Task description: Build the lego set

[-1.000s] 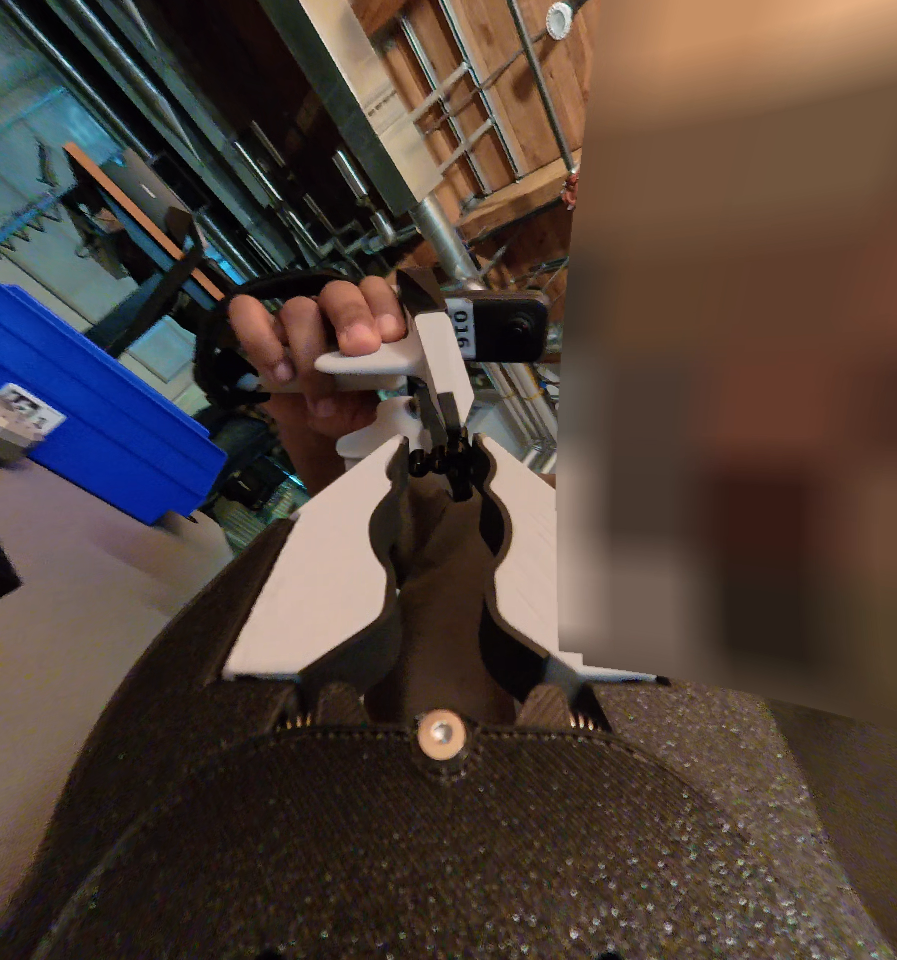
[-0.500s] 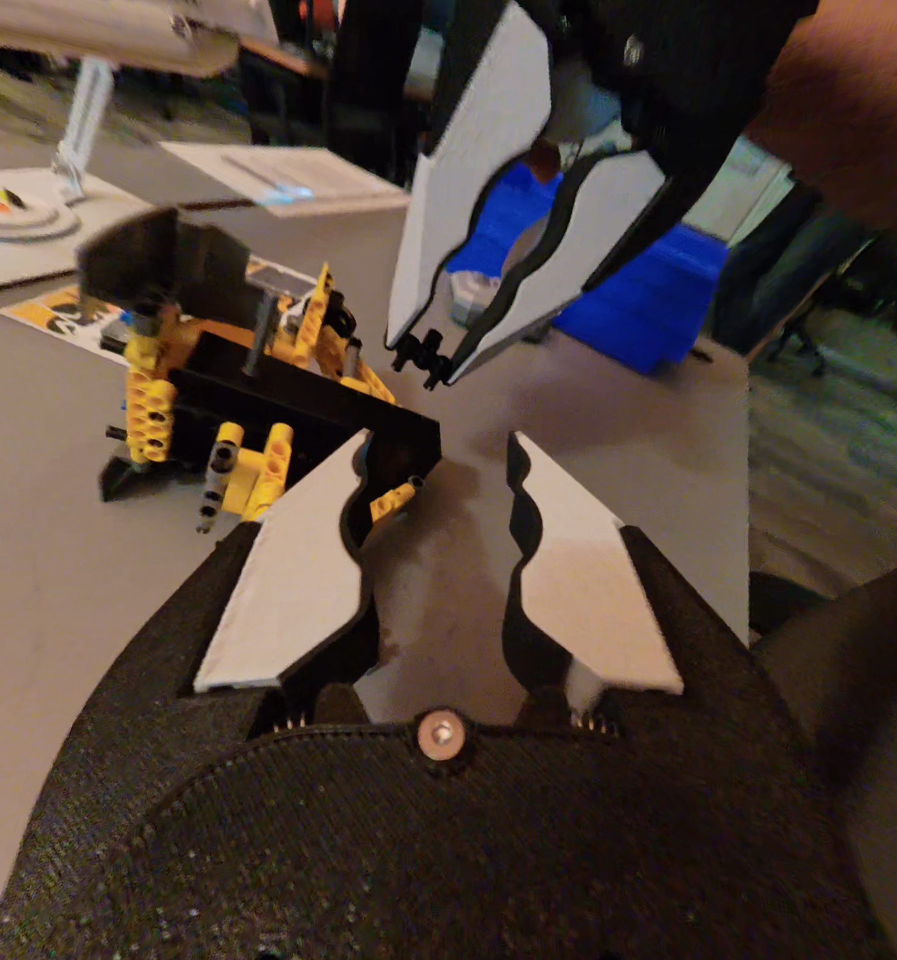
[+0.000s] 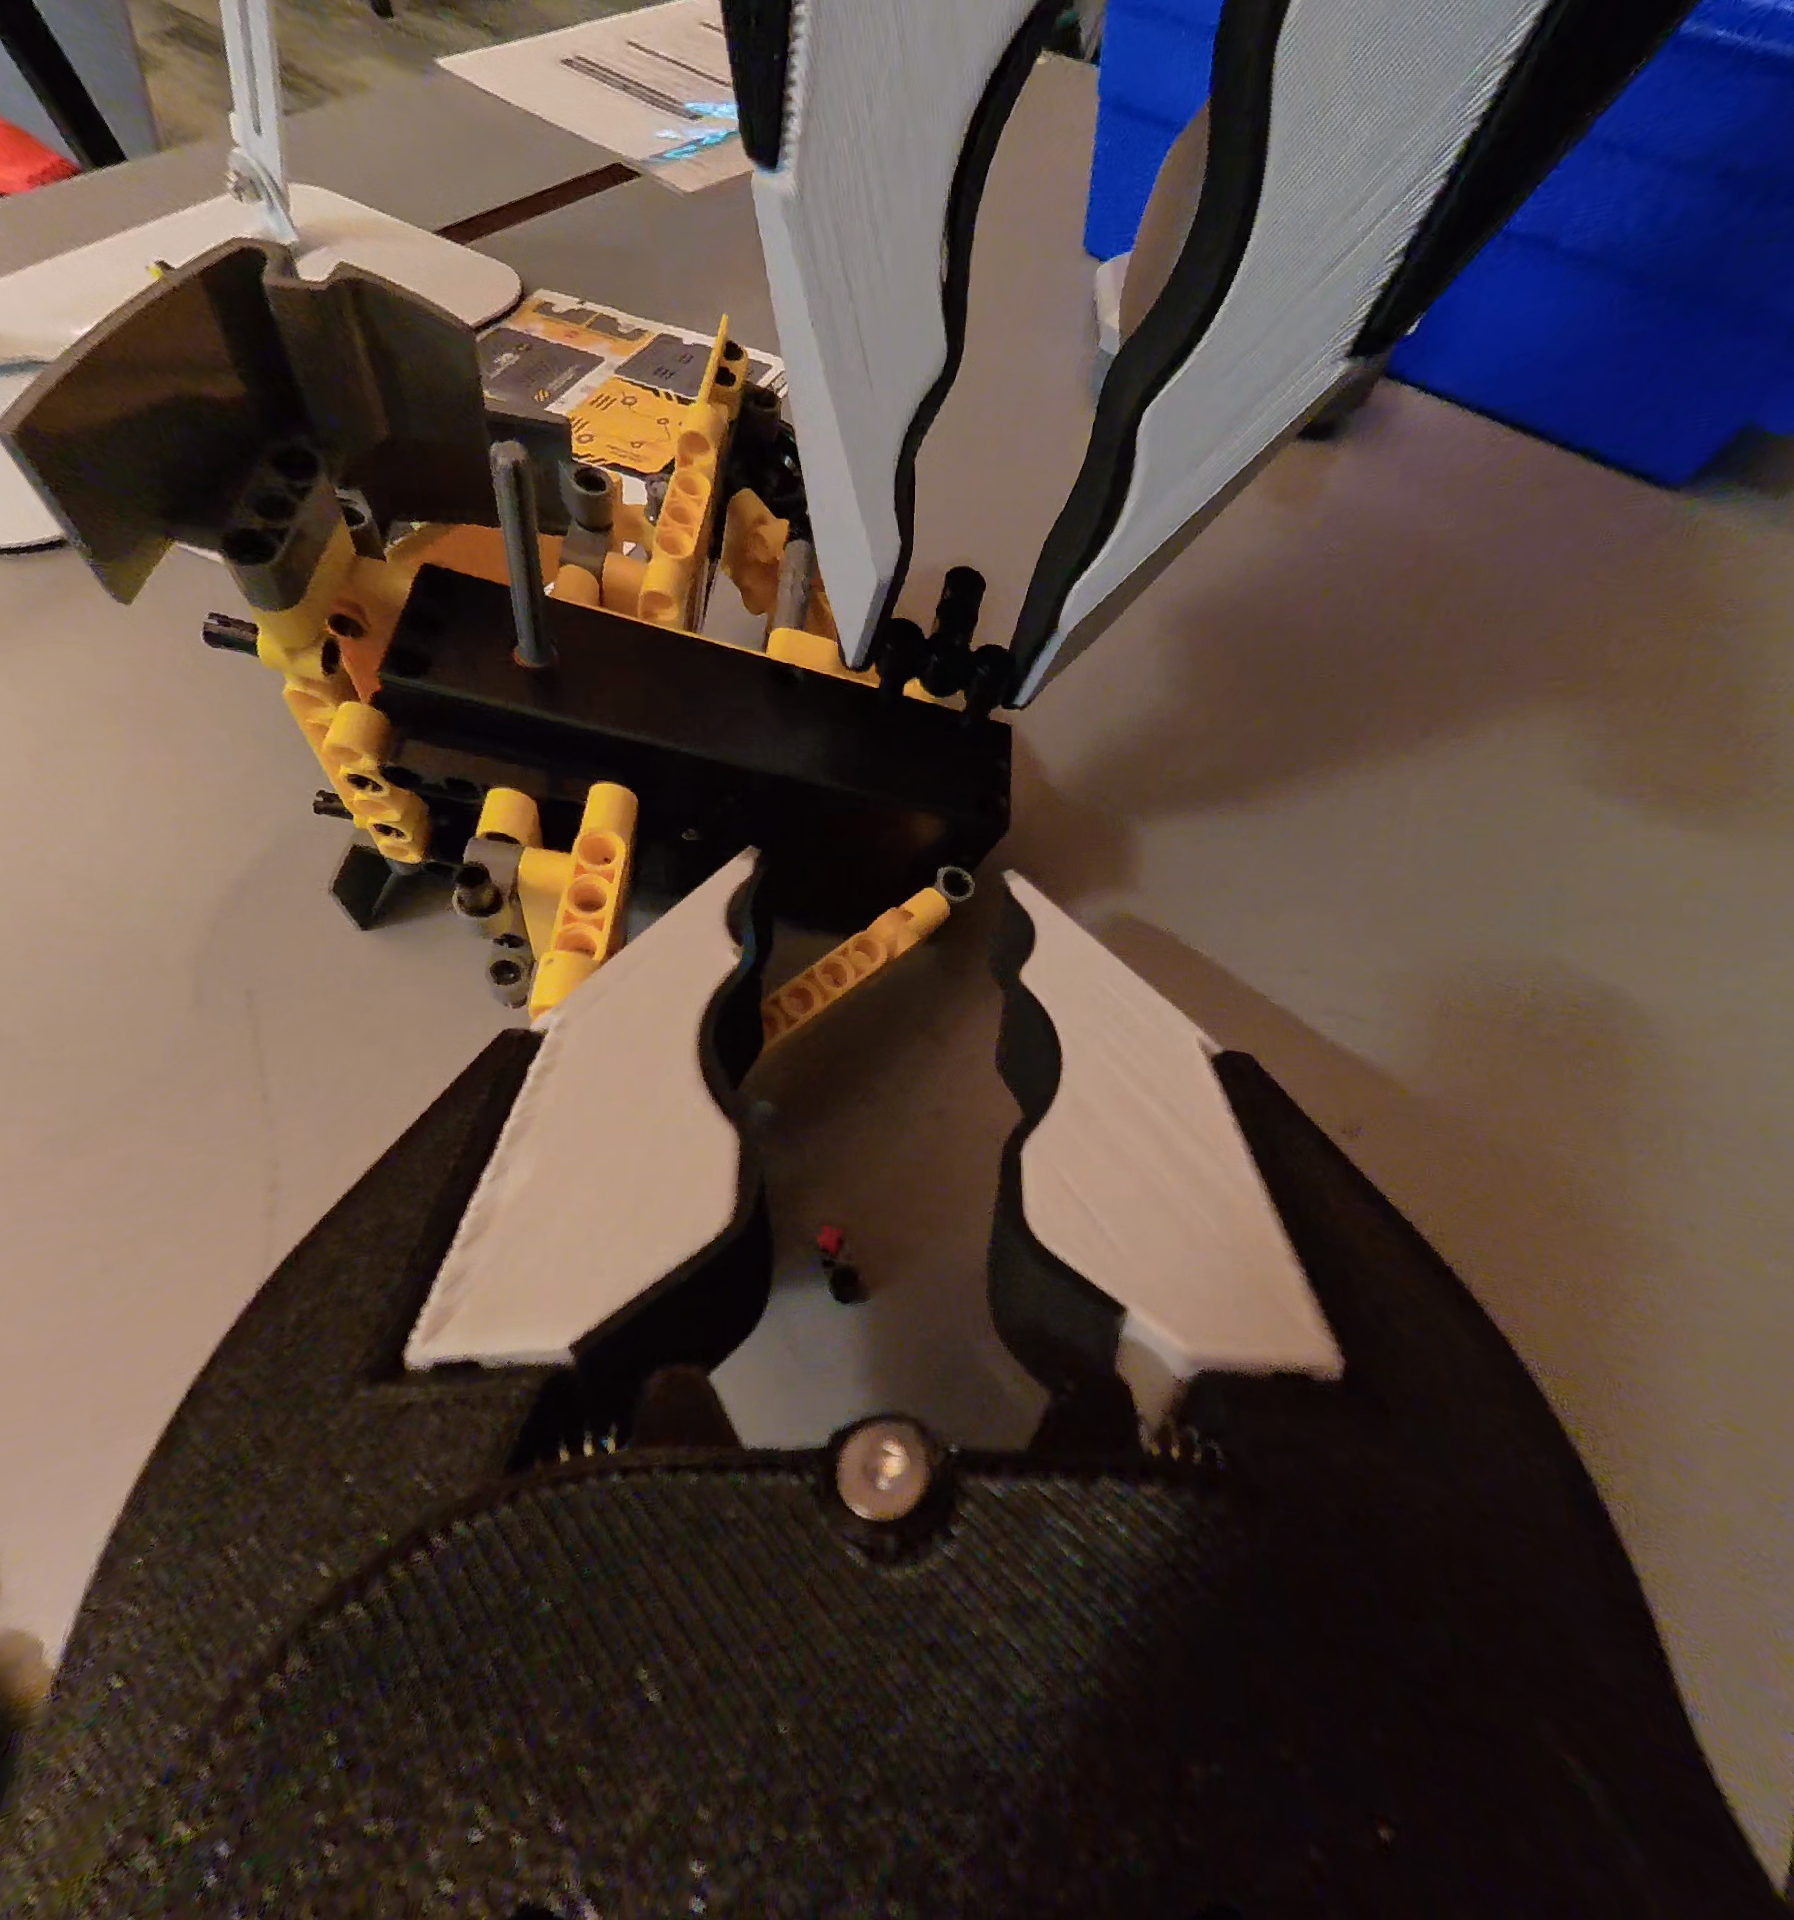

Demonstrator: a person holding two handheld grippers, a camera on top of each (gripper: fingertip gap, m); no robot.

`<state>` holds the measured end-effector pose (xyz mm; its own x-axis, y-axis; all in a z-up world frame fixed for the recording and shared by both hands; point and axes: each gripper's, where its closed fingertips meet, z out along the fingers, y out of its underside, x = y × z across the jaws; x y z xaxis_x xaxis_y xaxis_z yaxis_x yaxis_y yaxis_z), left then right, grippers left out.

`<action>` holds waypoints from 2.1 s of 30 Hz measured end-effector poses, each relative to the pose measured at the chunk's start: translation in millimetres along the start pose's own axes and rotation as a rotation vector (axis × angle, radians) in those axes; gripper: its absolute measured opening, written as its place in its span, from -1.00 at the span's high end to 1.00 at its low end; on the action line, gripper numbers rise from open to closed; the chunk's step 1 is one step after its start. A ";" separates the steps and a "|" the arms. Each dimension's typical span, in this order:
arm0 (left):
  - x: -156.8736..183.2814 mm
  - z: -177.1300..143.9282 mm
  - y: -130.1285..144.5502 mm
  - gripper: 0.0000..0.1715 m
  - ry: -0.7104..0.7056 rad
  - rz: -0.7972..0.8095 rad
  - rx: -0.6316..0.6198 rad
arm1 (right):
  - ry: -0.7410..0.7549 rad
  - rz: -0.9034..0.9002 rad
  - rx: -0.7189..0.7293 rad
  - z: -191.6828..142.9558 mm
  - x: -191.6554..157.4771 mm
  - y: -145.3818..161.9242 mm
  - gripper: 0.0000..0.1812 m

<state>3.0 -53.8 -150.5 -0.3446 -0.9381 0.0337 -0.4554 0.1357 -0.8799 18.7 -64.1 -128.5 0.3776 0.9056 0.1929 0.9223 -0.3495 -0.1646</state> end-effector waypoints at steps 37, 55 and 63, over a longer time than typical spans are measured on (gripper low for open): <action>3.2 -25.2 -20.4 0.37 0.142 -0.106 0.169 | 0.054 -0.007 -0.041 2.0 4.9 5.3 0.75; -46.2 0.0 -37.6 -0.50 0.015 0.389 -0.010 | 0.085 -0.010 -0.032 2.7 7.5 6.4 0.76; -48.8 14.0 -23.2 -0.58 0.094 0.343 -0.203 | 0.068 0.001 -0.007 3.0 8.7 4.2 0.76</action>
<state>41.9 -15.6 -138.4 -0.5736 -0.7958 -0.1941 -0.4508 0.5045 -0.7363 25.6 -57.0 -130.4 0.3835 0.8867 0.2582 0.9222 -0.3527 -0.1586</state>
